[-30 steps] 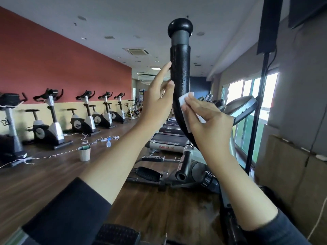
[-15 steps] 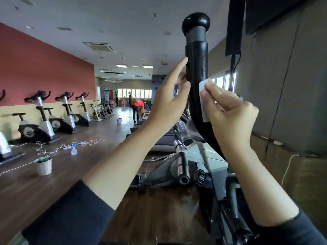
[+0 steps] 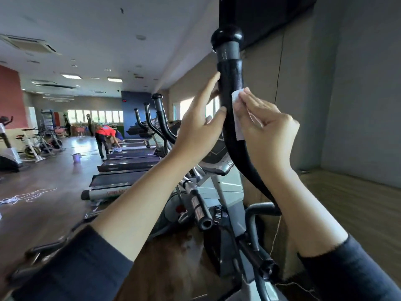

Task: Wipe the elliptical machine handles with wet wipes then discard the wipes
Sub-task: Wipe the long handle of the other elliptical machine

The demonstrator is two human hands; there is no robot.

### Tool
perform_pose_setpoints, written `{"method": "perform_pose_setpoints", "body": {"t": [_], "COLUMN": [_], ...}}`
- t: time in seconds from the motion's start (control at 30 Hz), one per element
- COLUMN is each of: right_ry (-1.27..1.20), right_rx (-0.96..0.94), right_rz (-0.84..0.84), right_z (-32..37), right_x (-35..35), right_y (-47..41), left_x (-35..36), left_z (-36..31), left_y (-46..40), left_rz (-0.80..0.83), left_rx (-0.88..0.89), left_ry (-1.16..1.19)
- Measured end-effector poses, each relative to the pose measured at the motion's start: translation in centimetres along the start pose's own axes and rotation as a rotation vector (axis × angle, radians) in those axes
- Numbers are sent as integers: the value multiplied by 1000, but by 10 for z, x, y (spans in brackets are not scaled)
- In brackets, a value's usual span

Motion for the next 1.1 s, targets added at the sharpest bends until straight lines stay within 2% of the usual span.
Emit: {"method": "perform_pose_setpoints", "body": {"t": [0.17,0.43,0.73,0.97,1.1], "right_ry": [-64,13,98,293,423], "right_rx": [11,-54,-113,-240,-348], "right_rz": [0,-13,-72,-186,-253], "right_z": [5,-7,9,15,29], "right_x": [23,0,24,9,27], "right_y": [-28,5,-22,16,9], "left_x": [1,2,10,16,22], "left_z": [3,18,28,42,54], "left_y": [-9,-14,-20,-22,-28], "left_rz": [28,102,151,262,303], "left_rx": [-18,33,106,138,165], "left_ry": [64,212,365,521,610]}}
Point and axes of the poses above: each hand's wrist, its own y-axis away from the middle knuckle, its own x-axis out of the palm, z = x × y, the point moved 5 cm from there along -y, towards the middle knuckle, and after that the axes turned 15 degrees about -z, right-handed, at the moved point
